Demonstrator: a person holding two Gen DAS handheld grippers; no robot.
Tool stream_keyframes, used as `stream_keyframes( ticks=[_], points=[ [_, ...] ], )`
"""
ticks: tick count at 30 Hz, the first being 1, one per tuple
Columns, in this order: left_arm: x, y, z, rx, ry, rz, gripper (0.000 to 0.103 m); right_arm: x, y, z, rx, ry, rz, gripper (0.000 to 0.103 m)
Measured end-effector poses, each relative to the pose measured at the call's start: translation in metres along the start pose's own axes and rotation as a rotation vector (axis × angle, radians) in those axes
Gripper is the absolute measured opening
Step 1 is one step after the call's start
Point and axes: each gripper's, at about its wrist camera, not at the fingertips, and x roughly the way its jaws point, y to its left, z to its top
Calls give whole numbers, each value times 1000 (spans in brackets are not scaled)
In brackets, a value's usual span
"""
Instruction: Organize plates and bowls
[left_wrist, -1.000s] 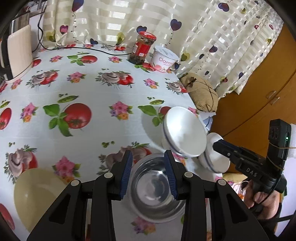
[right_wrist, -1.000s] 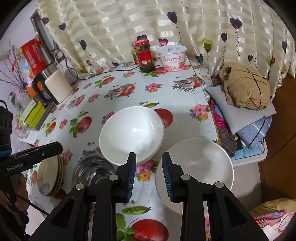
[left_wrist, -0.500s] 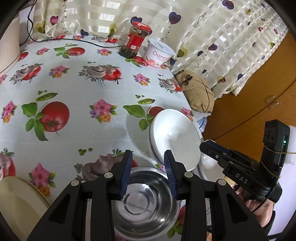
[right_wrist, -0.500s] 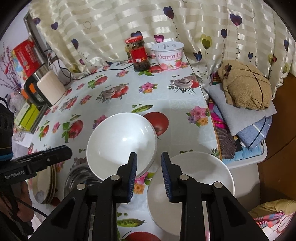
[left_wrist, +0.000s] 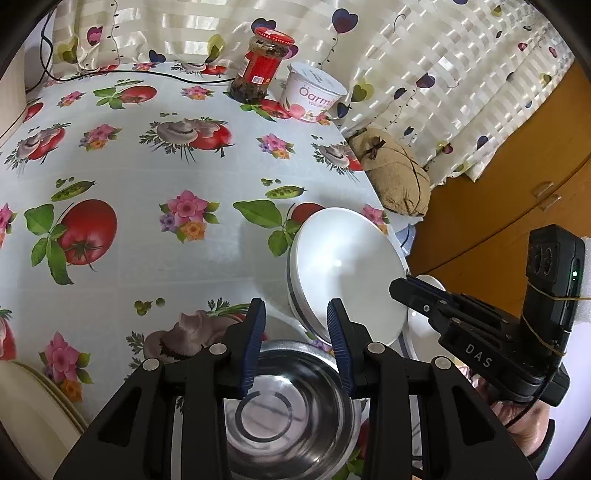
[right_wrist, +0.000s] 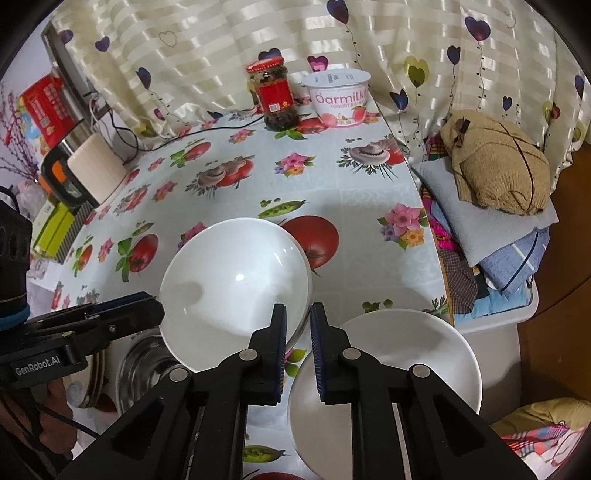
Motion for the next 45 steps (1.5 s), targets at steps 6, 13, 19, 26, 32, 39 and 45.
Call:
stream_keyframes(
  ticks=[6, 13, 19, 26, 32, 39, 45],
  points=[
    [3, -3, 1, 6, 4, -1, 26, 1, 0, 0, 1, 1, 0, 13],
    [8, -4, 2, 4, 16, -15, 19, 1, 0, 1, 1, 2, 1, 13],
    [6, -5, 3, 9, 10, 6, 18, 1, 1, 1, 1, -1, -3, 13],
    [0, -4, 5, 1, -7, 19, 18, 2, 8, 4, -8, -8, 1, 13],
    [-10, -3, 8, -3, -29, 21, 18, -5, 17, 10, -20, -22, 0, 13],
    [-23, -3, 8, -3, -46, 22, 18, -15, 27, 14, -38, -41, -2, 13],
    [-37, -5, 5, 3, -64, 24, 18, -24, 35, 15, -51, -52, -2, 13]
  ],
)
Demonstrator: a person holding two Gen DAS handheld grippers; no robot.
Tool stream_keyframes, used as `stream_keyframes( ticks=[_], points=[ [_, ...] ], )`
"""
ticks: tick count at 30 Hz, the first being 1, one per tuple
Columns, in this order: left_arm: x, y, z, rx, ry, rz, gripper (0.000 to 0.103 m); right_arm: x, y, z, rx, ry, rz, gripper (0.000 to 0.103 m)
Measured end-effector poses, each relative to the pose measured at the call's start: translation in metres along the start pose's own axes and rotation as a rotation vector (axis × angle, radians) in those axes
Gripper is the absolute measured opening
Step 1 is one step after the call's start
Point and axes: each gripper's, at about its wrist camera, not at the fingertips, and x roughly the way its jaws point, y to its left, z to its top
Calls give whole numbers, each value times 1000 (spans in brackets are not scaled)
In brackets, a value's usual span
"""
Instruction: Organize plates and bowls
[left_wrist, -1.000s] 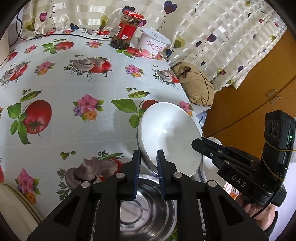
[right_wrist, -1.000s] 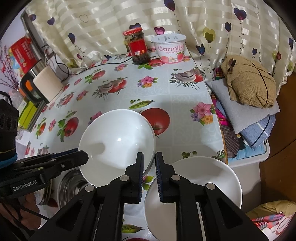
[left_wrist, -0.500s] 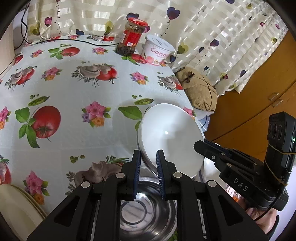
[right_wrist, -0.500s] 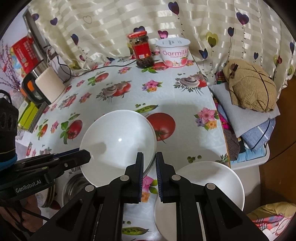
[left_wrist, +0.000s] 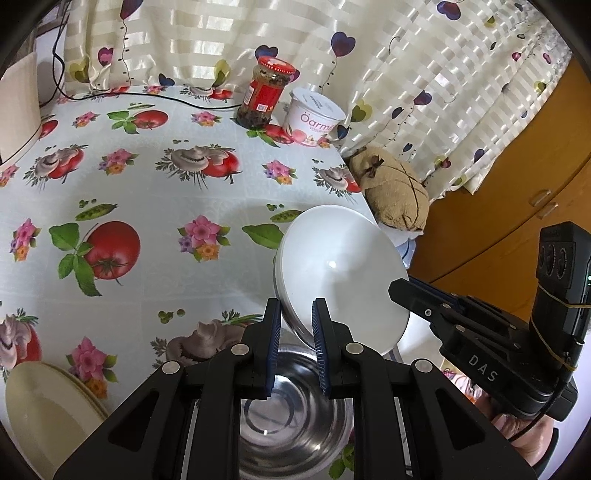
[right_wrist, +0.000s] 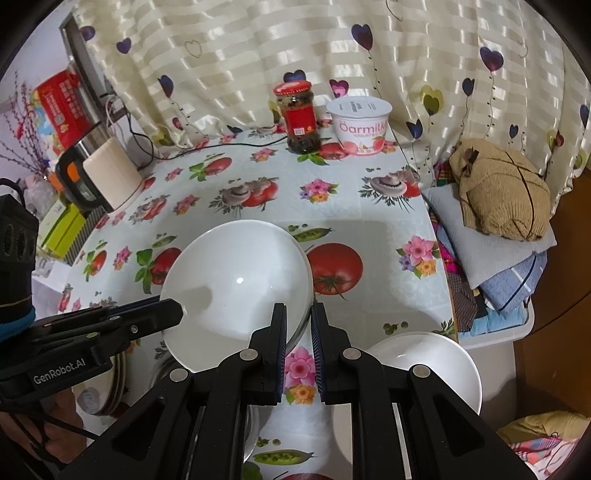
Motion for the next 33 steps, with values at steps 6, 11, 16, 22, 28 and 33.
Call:
stream_keyframes(
  ticks=[6, 11, 16, 22, 28, 33],
  points=[
    [-14, 1, -7, -3, -12, 2, 18, -11, 11, -4, -15, -9, -1, 13],
    [-26, 3, -16, -3, -23, 7, 18, -19, 22, -10, -28, -14, 2, 13],
    [-36, 5, -25, -10, -26, 9, 18, -27, 32, -17, -40, -16, 5, 13],
    [-46, 7, -35, -16, -26, 8, 18, -35, 42, -26, -49, -17, 7, 13],
    [-54, 10, -47, -16, -27, 10, 18, -41, 51, -37, -60, -15, 6, 13],
    [-55, 13, -61, -22, -9, 10, 18, -43, 57, -48, -64, -4, 8, 13]
  ],
)
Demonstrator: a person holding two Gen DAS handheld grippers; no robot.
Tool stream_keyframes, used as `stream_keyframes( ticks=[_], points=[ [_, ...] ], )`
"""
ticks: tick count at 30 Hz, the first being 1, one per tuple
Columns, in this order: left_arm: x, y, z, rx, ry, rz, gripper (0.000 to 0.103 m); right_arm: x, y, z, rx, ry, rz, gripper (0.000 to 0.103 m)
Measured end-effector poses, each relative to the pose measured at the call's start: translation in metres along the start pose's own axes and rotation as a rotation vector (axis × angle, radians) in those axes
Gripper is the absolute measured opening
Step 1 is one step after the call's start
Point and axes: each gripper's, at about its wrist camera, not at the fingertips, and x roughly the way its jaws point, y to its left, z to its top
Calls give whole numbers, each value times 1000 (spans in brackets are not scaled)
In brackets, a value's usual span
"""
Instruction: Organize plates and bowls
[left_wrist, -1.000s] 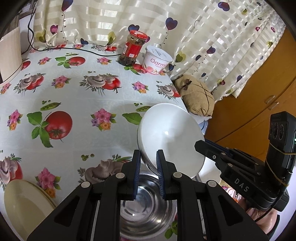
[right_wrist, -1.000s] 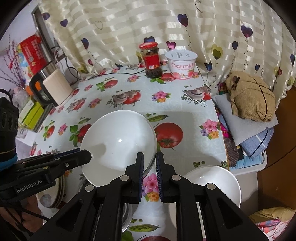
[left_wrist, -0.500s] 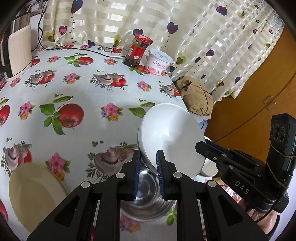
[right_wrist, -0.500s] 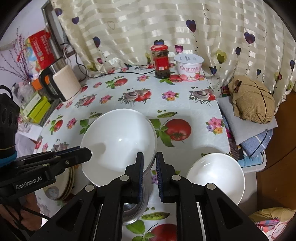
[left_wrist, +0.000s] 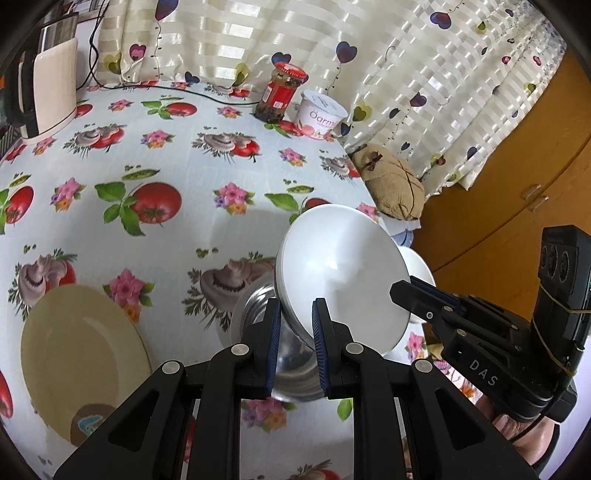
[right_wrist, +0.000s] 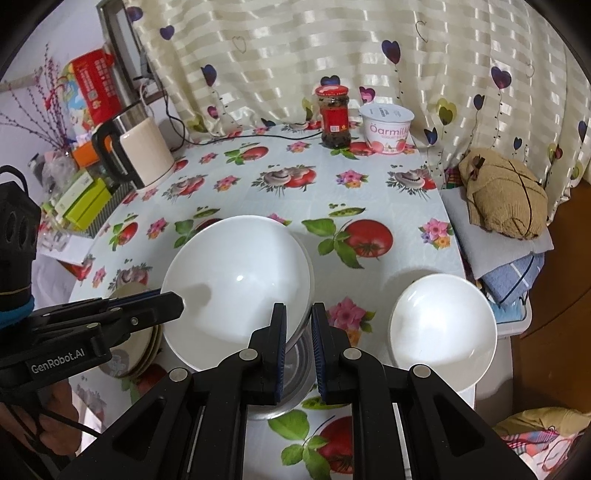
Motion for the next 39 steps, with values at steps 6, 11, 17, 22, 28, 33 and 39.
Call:
stream_keyframes(
  ticks=[6, 11, 17, 22, 28, 33, 39],
  points=[
    [10, 7, -11, -18, 41, 15, 18, 9, 2, -13, 5, 38, 9, 13],
    [19, 12, -17, -24, 67, 32, 18, 20, 3, -21, 2, 72, 14, 14],
    [26, 14, -19, -22, 93, 47, 18, 31, 2, -26, 4, 100, 19, 14],
    [31, 15, -21, -20, 113, 51, 18, 36, -2, -28, 12, 120, 24, 14],
    [31, 14, -20, -5, 114, 50, 18, 39, -3, -30, 15, 131, 27, 16],
    [30, 15, -21, -3, 112, 36, 18, 39, -3, -30, 19, 131, 30, 16],
    [22, 13, -18, 11, 78, 39, 18, 39, -5, -30, 17, 129, 30, 18]
  ],
)
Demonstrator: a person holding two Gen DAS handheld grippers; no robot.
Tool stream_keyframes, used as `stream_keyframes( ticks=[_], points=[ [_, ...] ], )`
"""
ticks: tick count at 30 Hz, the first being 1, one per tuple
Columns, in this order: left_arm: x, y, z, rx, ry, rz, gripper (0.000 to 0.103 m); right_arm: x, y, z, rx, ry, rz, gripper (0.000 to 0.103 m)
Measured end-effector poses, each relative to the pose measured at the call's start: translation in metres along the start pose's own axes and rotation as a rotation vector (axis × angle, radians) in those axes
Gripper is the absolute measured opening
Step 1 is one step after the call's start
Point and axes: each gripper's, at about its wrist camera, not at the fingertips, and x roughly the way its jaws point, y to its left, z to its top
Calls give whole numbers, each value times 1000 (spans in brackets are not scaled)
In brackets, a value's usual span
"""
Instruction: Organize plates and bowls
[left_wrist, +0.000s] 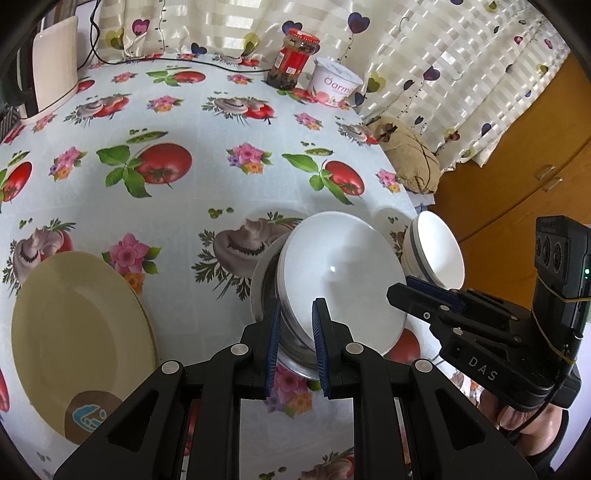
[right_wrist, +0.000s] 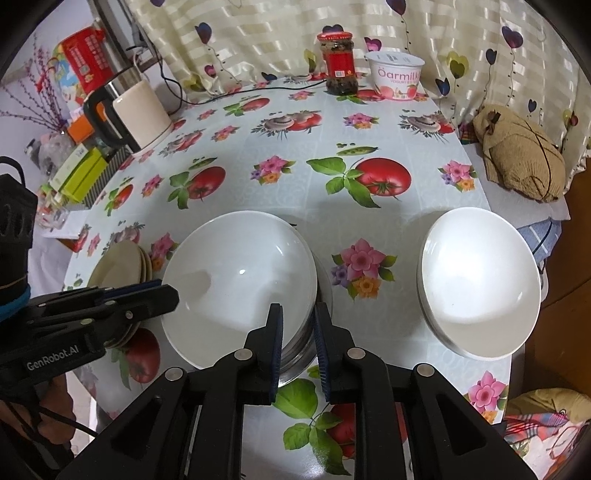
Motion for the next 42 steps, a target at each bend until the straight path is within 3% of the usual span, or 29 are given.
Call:
stream_keyframes(
  ticks=[6, 19, 42],
  points=[
    [-7, -1, 2, 6, -22, 1, 18, -7, 2, 0, 3, -29, 0, 26],
    [-19, -9, 11, 27, -67, -2, 18, -36, -12, 3, 30, -99, -11, 32],
    [1, -84, 31, 208, -69, -39, 18, -69, -74, -6, 139, -176, -65, 36]
  ],
)
